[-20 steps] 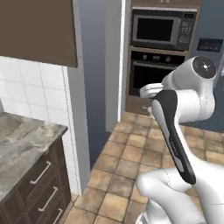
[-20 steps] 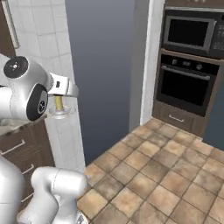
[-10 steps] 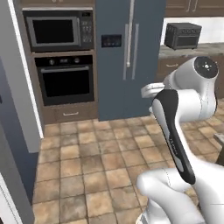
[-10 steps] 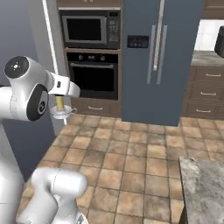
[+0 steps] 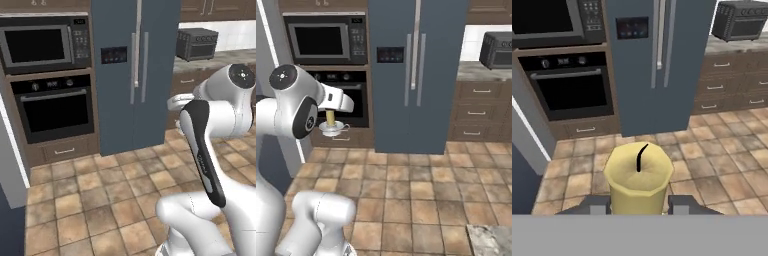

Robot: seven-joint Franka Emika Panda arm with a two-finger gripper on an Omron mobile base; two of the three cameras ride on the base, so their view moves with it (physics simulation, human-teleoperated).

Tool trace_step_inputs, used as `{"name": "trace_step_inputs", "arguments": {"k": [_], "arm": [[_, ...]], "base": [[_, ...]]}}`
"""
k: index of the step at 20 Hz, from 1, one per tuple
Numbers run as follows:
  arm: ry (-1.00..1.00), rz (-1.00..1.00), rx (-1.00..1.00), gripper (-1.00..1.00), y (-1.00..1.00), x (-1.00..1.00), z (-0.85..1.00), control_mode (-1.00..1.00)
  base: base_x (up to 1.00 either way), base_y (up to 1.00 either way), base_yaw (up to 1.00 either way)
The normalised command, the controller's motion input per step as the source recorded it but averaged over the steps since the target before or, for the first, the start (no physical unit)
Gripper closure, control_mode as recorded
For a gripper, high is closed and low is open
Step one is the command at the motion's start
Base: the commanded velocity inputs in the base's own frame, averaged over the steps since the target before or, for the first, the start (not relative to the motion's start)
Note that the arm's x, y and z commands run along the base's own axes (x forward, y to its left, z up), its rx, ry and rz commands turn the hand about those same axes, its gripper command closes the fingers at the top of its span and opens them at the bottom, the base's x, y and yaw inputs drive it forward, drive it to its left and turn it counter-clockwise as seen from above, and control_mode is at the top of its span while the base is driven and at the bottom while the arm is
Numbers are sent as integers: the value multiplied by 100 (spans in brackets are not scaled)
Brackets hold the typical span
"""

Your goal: Get the candle and the liquor from the cabinet and move them to the dining counter.

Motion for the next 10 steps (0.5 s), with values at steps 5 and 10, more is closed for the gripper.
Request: {"name": "trace_step_inputs", "arguments": {"k": [5, 10], "arm": [[0, 0, 0, 100, 0, 0, 0, 100], [0, 0, 0, 100, 0, 0, 0, 100]], "base": [[100, 55, -13], [100, 38, -27]]}}
